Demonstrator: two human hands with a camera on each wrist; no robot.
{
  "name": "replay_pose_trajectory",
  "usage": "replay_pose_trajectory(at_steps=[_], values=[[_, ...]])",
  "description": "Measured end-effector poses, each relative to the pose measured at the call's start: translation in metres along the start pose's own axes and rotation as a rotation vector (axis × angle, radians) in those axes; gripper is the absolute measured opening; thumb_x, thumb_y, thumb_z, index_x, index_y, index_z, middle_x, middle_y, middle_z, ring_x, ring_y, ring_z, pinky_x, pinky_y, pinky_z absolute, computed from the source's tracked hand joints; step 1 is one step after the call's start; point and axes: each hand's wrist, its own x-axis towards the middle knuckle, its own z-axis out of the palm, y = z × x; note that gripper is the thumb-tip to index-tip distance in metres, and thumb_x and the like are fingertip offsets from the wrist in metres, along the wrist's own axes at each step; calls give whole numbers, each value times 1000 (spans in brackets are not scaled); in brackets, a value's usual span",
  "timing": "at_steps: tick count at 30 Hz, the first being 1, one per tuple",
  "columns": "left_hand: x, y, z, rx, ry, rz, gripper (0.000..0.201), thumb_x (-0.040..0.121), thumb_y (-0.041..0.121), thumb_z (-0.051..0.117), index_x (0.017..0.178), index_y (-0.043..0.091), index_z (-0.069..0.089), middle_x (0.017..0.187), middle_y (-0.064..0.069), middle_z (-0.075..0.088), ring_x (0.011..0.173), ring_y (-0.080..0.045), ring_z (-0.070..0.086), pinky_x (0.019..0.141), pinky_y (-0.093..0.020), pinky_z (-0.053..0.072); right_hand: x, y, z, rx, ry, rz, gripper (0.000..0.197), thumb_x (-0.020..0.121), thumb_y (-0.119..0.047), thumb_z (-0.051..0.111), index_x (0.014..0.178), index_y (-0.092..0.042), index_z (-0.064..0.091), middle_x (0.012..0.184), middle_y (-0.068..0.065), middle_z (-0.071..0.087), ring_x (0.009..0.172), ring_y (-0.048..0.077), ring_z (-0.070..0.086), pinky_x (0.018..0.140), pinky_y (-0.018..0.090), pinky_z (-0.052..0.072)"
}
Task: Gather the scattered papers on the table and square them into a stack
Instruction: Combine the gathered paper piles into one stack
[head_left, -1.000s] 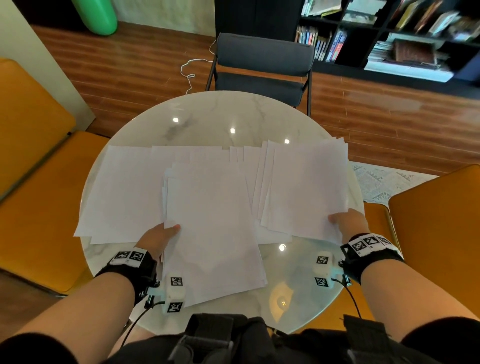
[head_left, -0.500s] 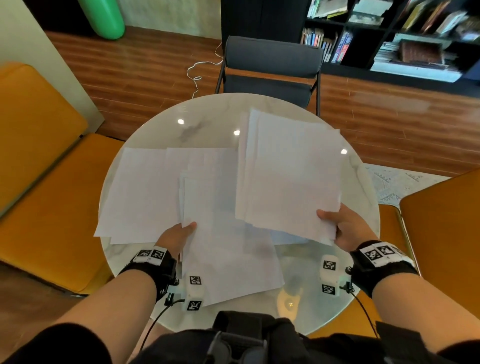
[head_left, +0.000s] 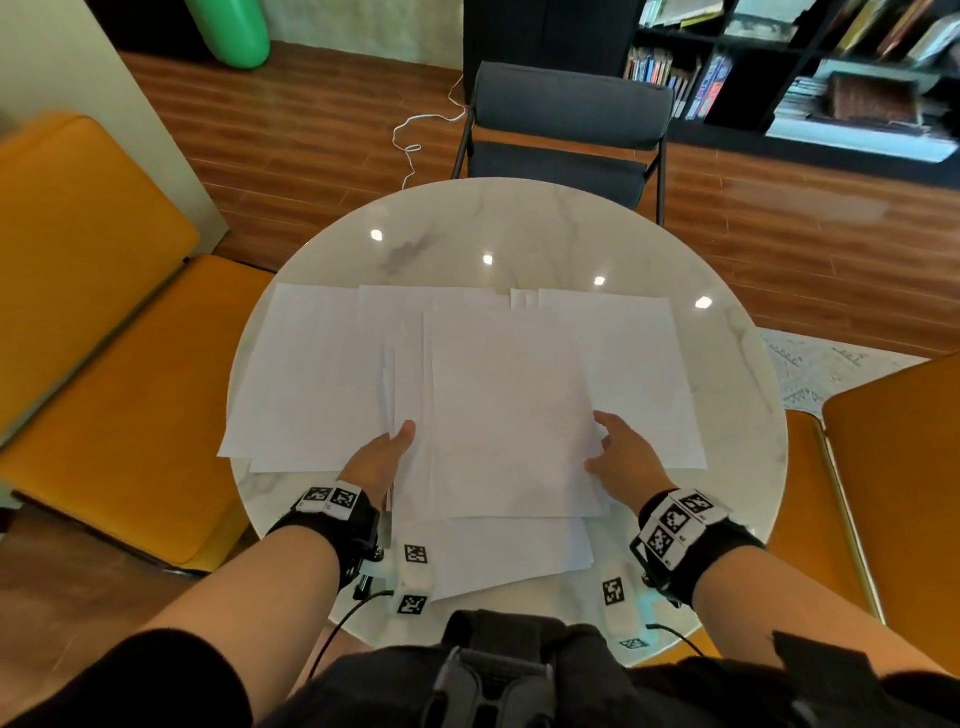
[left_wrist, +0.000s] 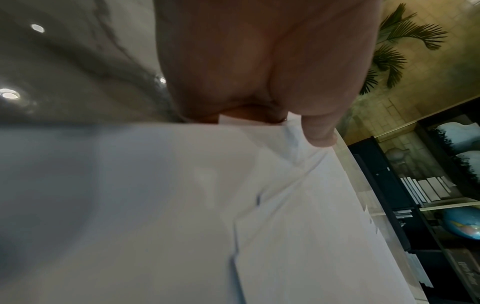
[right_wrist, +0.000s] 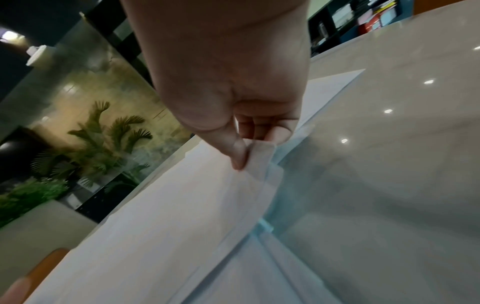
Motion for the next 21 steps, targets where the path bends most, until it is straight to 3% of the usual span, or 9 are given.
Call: replay_pose_trajectory(at_steps=[4,7,9,11,13,15,19,21], values=[[-2,-3,-1,10,4,44,79,81,58,61,141,11,40,141,-10,50,125,-33,51,108,-47,40,-11,-9,14,-21,-87,-90,64,81,-13,69,140,-21,44,94,0,57,86,15,56,77,22,41],[-7,-1,-2,-23,-50,44,53,85,31,68,131,10,52,131,-16,60,116,-36,57,104,-51,43,-14,-8,8,-78,83,-69,57,84,-31,68,136,-21,49,120,8,52,109,22,55,92,32,45],[-13,2,-4,8,-60,55,47,88,21,64,131,7,50,129,-16,59,117,-37,57,104,-51,43,-6,-1,-5,-189,251,54,61,84,-44,64,138,-22,46,136,13,44,124,32,47,102,43,41],[-22,5,-10,29,-47,76,46,90,20,61,132,9,49,128,-14,60,117,-35,56,104,-49,43,2,9,-21,-192,324,231,70,84,-53,59,143,-22,39,147,15,34,132,37,37,107,51,34],[-31,7,-19,-1,-28,86,45,91,18,60,133,10,48,127,-13,60,113,-32,57,100,-44,44,11,20,-35,-138,320,354,76,85,-55,56,147,-20,29,152,17,25,136,39,28,111,53,26],[-41,7,-31,-34,6,101,42,92,15,58,132,9,49,125,-14,60,105,-29,57,90,-38,44,21,28,-43,-153,292,402,79,85,-55,54,148,-18,26,151,19,25,136,39,27,111,52,24],[-59,3,-56,-121,92,71,38,92,13,57,130,12,50,122,-12,58,78,-21,54,65,-35,40,25,24,-37,-259,235,379,78,82,-55,57,146,-20,28,151,16,23,136,38,24,110,53,26],[-62,-3,-65,-123,132,39,41,92,11,57,133,9,48,125,-15,56,78,-23,52,69,-38,36,23,17,-27,-291,213,332,80,80,-53,61,146,-23,28,153,13,20,139,37,21,111,53,26]])
